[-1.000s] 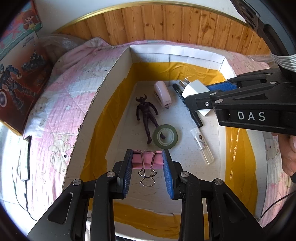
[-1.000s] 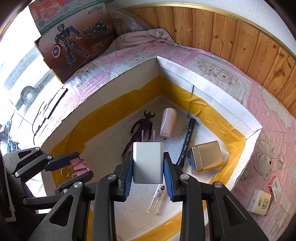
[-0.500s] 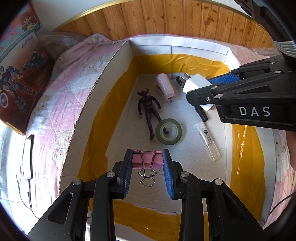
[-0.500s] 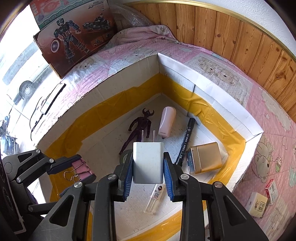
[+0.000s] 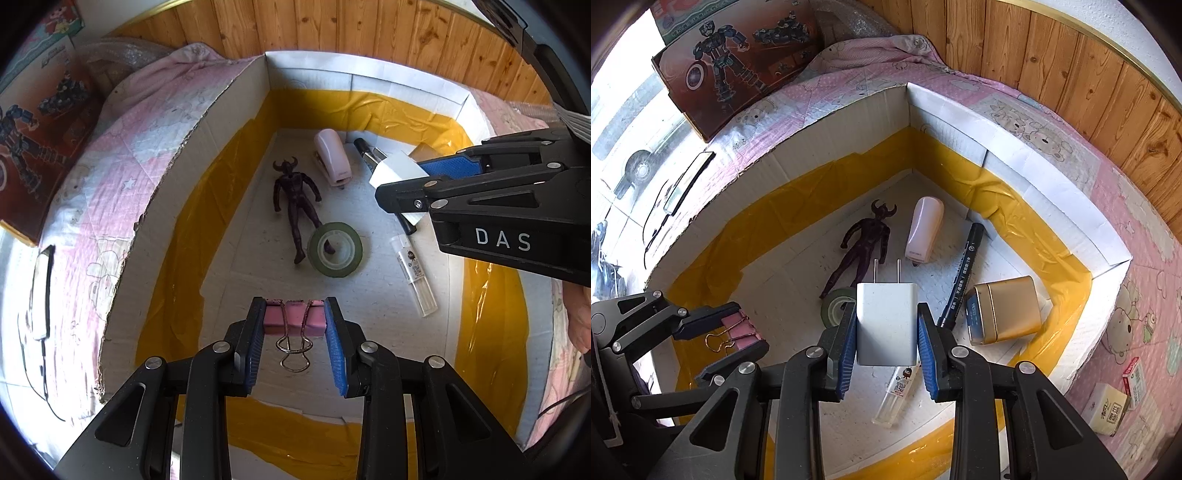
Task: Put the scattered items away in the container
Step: 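Lower both grippers into the box and open them, releasing clip and charger, then withdraw both grippers from the box toward the tissue pack and staples box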
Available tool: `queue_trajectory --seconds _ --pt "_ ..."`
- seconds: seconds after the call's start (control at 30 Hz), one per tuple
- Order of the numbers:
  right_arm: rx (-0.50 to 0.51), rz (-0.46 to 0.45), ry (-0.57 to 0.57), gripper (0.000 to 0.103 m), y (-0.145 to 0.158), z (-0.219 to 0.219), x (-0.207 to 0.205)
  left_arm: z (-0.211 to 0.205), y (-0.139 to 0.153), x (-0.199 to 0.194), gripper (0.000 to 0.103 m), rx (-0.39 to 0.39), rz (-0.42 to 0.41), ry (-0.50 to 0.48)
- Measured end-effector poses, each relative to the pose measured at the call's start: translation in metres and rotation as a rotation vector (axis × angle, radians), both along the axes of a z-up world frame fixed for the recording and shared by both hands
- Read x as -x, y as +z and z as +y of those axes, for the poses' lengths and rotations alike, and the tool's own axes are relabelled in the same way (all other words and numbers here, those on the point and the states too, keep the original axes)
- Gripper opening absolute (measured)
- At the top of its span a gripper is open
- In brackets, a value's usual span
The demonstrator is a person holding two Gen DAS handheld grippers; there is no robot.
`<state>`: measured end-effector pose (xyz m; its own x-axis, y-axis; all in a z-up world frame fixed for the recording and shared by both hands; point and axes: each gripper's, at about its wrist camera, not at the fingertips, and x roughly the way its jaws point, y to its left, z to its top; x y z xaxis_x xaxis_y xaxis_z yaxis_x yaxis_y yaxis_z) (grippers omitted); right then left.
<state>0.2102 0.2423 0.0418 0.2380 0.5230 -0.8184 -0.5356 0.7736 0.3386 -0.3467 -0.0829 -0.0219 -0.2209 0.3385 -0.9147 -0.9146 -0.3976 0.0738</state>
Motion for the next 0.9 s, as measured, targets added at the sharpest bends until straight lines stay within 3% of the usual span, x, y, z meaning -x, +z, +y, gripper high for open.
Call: queue_trajectory --seconds 0.67,0.7,0.77,0.8,0.9 --pt "-0.015 0.005 -0.033 0.034 -0.006 0.001 -0.005 0.007 0.001 -0.003 0.034 0.006 0.003 0.003" --pt "-0.016 -0.001 -0.039 0.038 -0.005 0.0 -0.005 0.007 0.0 -0.001 0.041 0.008 0.003 0.012" --pt "-0.029 -0.017 -0.062 0.073 -0.001 -0.005 -0.006 0.006 0.001 0.003 0.053 0.009 0.008 0.035" --pt "-0.035 -0.028 -0.078 0.078 0.002 -0.008 -0.006 0.005 0.001 0.005 0.053 0.006 0.006 0.043" --pt "-0.061 -0.031 -0.095 0.078 0.008 -0.014 -0.008 0.004 0.003 0.008 0.053 -0.001 0.003 0.058"
